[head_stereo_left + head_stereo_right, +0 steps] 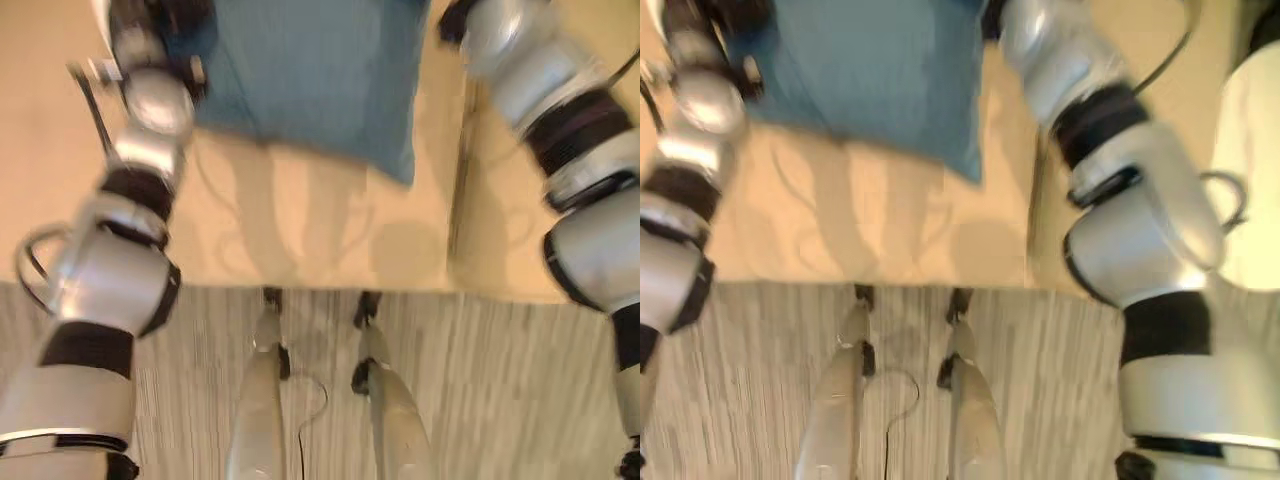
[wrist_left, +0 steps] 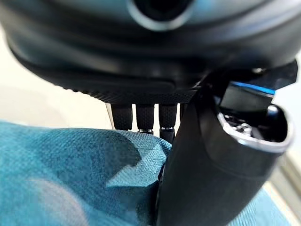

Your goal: Pick up all the scattered cushions and arrange them neatly on the sofa.

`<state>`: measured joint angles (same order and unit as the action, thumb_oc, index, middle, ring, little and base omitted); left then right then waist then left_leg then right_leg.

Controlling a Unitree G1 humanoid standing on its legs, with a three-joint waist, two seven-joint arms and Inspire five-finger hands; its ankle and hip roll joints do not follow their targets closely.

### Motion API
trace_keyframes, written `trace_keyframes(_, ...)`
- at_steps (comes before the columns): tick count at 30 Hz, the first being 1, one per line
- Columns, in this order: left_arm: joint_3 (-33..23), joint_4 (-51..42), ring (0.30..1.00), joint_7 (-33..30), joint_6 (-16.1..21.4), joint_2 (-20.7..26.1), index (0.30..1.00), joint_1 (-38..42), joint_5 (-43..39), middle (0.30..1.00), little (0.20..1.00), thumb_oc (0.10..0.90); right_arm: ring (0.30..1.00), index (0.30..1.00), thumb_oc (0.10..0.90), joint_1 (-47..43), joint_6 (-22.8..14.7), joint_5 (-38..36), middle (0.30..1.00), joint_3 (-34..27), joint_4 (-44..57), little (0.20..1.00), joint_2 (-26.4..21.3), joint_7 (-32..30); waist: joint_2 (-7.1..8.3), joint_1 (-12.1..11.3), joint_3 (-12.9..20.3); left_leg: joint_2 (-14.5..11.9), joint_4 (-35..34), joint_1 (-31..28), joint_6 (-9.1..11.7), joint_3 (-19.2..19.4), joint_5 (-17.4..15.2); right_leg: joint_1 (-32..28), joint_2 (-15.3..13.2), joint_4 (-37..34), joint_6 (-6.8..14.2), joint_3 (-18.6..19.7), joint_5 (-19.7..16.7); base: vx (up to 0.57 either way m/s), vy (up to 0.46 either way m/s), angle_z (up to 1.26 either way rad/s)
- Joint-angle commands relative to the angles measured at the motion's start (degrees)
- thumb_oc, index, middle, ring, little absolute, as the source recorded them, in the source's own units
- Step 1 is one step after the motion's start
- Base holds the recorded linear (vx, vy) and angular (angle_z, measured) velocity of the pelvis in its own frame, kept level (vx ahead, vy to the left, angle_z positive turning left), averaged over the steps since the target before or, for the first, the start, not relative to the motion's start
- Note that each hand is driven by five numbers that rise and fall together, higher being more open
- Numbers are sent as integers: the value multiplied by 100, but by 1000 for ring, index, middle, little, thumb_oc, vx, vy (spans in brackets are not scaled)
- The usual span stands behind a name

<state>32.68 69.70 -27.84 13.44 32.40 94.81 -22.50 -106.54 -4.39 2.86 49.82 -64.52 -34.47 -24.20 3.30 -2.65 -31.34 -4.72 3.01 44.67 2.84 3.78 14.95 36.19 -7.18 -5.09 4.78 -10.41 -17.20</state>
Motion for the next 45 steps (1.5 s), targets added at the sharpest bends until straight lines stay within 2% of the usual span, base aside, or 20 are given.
trace_keyframes(1,433,-308,300,-321,910,188,300,1144,520,300,300,400,300,300,400,-416,-415,75,300,196,224,300,260,-599,-185,-75,1370,-161,-801,-781,792,211,-538,-568,-289,9,1022,-71,895,13,27,-3)
trace_keyframes(3,514,-308,300,-377,905,249,300,1253,607,300,300,400,300,300,400,-514,-398,149,300,199,261,300,178,-721,-184,-68,1337,-154,-801,-709,795,217,-538,-528,-302,9,1022,-89,883,17,57,0)
trace_keyframes(4,566,-275,300,-499,894,302,300,1402,751,300,300,400,300,300,400,-644,-378,272,300,173,374,300,80,-974,-187,-65,1259,-148,-801,-573,820,227,-514,-422,-317,9,1022,-126,851,24,97,-3)
trace_keyframes(7,642,-311,300,-580,931,353,300,1546,807,300,300,400,300,300,400,-796,-358,357,300,180,408,300,-21,-1104,-197,-54,1232,-128,-801,-477,819,226,-511,-329,-328,9,1022,-141,830,12,40,-3)
trace_keyframes(12,464,-641,300,-888,1050,445,300,1756,528,300,300,400,300,300,400,-951,-251,298,300,-106,761,300,-201,-1401,-175,-23,1210,-119,-801,-339,818,278,-538,-229,-372,9,1022,-201,803,22,14,0)
trace_keyframes(17,243,-1204,300,-1397,1102,549,300,1633,782,300,300,400,300,300,400,-813,-230,452,300,-232,951,300,-230,-1560,-190,-97,1210,-83,-801,-456,789,361,-597,-313,-437,9,1022,-290,824,10,13,0)
trace_keyframes(19,63,-1563,300,-1690,1118,589,300,1470,1002,300,300,400,300,300,400,-699,-197,604,300,-280,1039,300,-275,-1686,-211,-118,1168,-74,-801,-410,734,425,-457,-255,-464,9,1022,-343,721,-32,15,0)
trace_keyframes(20,-32,-1760,300,-1880,1089,631,300,1338,1199,300,300,400,300,300,400,-618,-178,669,300,-379,1137,300,-331,-1773,-221,-126,1213,-74,-801,-469,778,372,-600,-305,-456,9,1022,-300,832,-53,35,1)
trace_keyframes(21,-208,-2048,300,-2100,1110,616,300,1175,1269,300,300,400,300,300,400,-483,-152,734,300,-533,1333,300,-382,-1885,-236,-127,1190,-60,-801,-420,731,420,-467,-256,-465,9,1022,-335,725,28,7,4)
trace_keyframes(23,-514,-2377,300,-2438,1206,553,300,919,1384,300,300,400,300,300,400,-289,-119,903,300,-706,1527,300,-543,-2039,-230,-125,1202,-61,-801,-421,728,404,-481,-277,-458,9,1022,-338,764,-22,9,0)
trace_keyframes(27,-471,-2498,300,-2631,1164,528,300,860,1652,300,300,400,300,300,400,-205,-118,1034,300,-713,1564,300,-647,-2179,-226,-127,1246,-74,-801,-422,729,399,-493,-288,-456,9,1022,-367,782,3,-1,-1)
trace_keyframes(30,-292,-2179,300,-2470,1048,475,300,964,1656,300,300,400,300,300,400,-240,-186,885,300,-613,1299,300,-530,-2100,-220,-135,1229,-86,-801,-396,728,401,-486,-252,-439,9,1022,-382,762,20,-6,2)
trace_keyframes(31,-286,-2163,300,-2461,1051,477,300,983,1646,300,300,400,300,300,400,-260,-195,877,300,-602,1280,300,-526,-2097,-214,-133,1263,-93,-801,-449,770,350,-629,-300,-430,9,1022,-339,872,60,-24,3)
trace_keyframes(33,89,-1190,300,-1831,910,313,300,1191,1251,300,300,400,300,300,400,-626,-111,768,300,-33,566,300,-315,-1674,-194,-120,1206,-132,-801,-397,795,369,-597,-257,-409,9,1022,-387,857,15,-39,2)
trace_keyframes(36,208,-674,300,-1557,847,203,300,1294,1040,300,300,400,300,300,400,-798,-57,690,300,192,146,300,-127,-1445,-176,-118,1166,-149,-801,-366,807,365,-569,-249,-407,9,1022,-428,830,-14,-25,0)
trace_keyframes(37,337,-100,300,-1268,639,52,300,1295,986,300,300,400,300,300,400,-917,12,614,300,381,-296,300,105,-1250,-144,-146,1115,-190,-801,-307,843,365,-504,-224,-400,9,1022,-497,792,-21,-48,-2)
trace_keyframes(40,517,227,300,-1104,501,27,300,1277,1182,300,300,400,300,300,400,-991,33,689,300,558,-524,300,220,-1098,-114,-150,1095,-224,-801,-262,866,383,-472,-192,-396,9,1022,-548,771,-7,-19,-1)
trace_keyframes(43,946,576,300,-958,202,39,300,1304,1814,300,300,400,300,300,400,-1009,87,932,300,789,-799,300,242,-990,-48,-168,1054,-277,-801,-131,891,382,-396,-116,-385,9,1022,-614,730,-1,-25,-2)
trace_keyframes(45,1046,668,300,-945,175,33,300,1317,1964,300,300,400,300,300,400,-1049,95,966,300,814,-860,300,246,-1001,-29,-188,1032,-312,-801,-49,908,385,-378,-43,-383,9,1022,-654,719,-2,-19,-1)
